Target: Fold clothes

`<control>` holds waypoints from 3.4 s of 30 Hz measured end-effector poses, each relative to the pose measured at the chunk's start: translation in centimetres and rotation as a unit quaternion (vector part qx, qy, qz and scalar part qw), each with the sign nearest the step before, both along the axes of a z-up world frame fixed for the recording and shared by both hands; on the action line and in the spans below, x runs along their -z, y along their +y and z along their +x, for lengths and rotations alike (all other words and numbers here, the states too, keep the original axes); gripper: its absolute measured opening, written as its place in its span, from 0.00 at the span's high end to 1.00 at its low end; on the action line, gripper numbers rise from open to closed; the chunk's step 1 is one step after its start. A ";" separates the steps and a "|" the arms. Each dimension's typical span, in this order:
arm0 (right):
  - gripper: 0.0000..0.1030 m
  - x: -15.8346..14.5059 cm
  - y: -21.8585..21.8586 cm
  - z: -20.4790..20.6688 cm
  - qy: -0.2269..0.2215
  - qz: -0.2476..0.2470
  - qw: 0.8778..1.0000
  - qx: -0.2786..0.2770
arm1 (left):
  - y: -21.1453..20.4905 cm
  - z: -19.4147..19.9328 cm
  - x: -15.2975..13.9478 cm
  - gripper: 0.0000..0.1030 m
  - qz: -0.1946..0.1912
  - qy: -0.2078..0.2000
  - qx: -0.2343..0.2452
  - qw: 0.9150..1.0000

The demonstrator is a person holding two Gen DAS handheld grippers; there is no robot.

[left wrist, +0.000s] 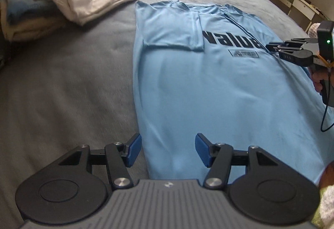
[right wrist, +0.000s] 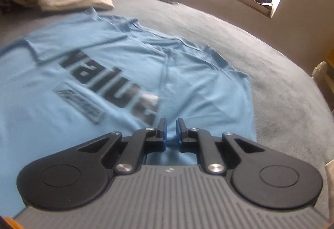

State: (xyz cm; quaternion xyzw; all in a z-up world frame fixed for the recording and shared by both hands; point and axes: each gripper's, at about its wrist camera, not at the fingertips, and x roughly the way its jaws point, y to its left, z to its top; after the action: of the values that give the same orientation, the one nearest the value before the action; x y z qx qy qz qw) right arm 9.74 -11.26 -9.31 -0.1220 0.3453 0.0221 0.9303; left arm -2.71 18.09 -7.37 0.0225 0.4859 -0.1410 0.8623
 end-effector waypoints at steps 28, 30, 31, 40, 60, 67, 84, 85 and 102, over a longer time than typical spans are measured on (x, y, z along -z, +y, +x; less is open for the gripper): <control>0.70 2.9 -19.5 -20.5 0.027 0.478 0.805 0.349 | 2.3 -4.6 2.3 0.39 -0.043 0.072 0.013 0.996; 0.70 3.3 -19.4 -21.5 0.040 0.491 0.802 0.338 | 2.6 -5.3 2.4 0.40 -0.054 0.084 0.012 0.995; 0.70 3.5 -19.3 -21.9 0.047 0.497 0.801 0.332 | 2.7 -5.6 2.5 0.40 -0.060 0.089 0.011 0.994; 0.70 4.4 -18.4 -24.9 0.120 0.535 0.791 0.273 | 4.6 -7.1 3.4 0.48 -0.128 0.155 -0.006 0.980; 0.70 4.4 -17.4 -28.4 0.170 0.584 0.756 0.241 | 4.3 -9.9 3.3 0.54 -0.115 0.176 0.039 0.977; 0.74 4.3 -17.8 -29.0 0.171 0.576 0.763 0.240 | 5.0 -10.2 3.4 0.64 -0.126 0.182 0.031 0.975; 0.99 2.9 -17.9 -29.6 0.163 0.539 0.796 0.223 | 6.0 -9.1 2.1 0.95 -0.165 0.176 0.007 0.971; 0.99 2.3 -18.1 -29.4 0.155 0.541 0.797 0.220 | 6.2 -8.8 1.6 0.95 -0.174 0.171 0.006 0.970; 0.99 -6.1 -20.2 -15.2 0.027 0.529 0.835 0.150 | 5.9 4.8 -6.2 0.95 -0.215 -0.016 -0.056 0.975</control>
State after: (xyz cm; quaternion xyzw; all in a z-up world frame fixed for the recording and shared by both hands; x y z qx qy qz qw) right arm -5.48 -31.44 -3.16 0.4426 0.3203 0.0644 0.8351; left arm 2.13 24.04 -1.19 -0.1887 0.4310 -0.1930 0.8610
